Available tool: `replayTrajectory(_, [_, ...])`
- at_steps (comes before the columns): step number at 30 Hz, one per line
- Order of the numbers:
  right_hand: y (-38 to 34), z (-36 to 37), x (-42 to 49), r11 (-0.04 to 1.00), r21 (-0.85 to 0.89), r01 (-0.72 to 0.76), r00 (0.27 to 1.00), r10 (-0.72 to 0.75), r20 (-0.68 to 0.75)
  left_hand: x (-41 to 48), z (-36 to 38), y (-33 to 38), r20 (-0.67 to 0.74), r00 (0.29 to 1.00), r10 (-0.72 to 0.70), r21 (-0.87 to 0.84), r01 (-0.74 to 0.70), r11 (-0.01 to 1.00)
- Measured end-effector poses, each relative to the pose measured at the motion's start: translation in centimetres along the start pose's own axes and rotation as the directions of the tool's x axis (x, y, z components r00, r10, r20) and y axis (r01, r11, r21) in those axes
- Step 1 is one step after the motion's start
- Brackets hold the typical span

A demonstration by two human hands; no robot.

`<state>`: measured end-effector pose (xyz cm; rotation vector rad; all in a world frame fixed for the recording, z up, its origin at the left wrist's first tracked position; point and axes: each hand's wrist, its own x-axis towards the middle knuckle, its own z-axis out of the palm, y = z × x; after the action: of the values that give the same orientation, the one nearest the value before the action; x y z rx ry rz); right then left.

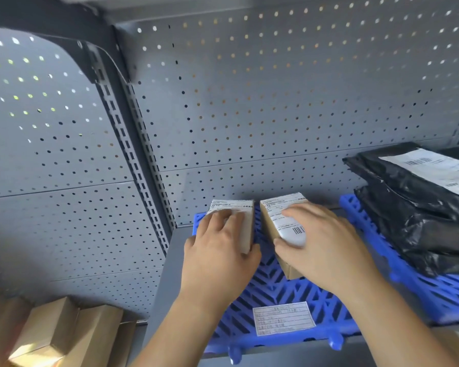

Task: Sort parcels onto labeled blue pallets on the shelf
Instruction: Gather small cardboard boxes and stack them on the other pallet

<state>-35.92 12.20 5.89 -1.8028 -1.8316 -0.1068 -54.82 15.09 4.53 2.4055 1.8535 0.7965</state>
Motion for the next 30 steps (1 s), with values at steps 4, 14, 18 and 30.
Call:
replayTrajectory(4, [-0.3, -0.3, -0.2, 1.0, -0.015, 0.001, 1.0, 0.0, 0.009, -0.1, -0.4, -0.1, 0.024, 1.0, 0.007, -0.003, -0.007, 1.0])
replayTrajectory(14, [-1.7, -2.4, -2.4, 0.995, 0.053, -0.084, 0.991, 0.089, -0.101, -1.3, -2.9, 0.2, -0.015, 0.999, 0.048, -0.111, -0.05, 0.993])
replayTrajectory(18, [-1.7, -3.5, -4.4, 0.989, 0.06, -0.138, 0.977, 0.146, -0.154, -2.1, -3.5, 1.4, -0.053, 0.994, 0.099, -0.2, -0.108, 0.974])
replayTrajectory(30, [1.5, -9.3, -11.9, 0.956, 0.048, -0.289, 0.918, 0.291, -0.271, -5.9, -3.0, 9.1, -0.031, 0.954, 0.298, -0.317, -0.293, 0.902])
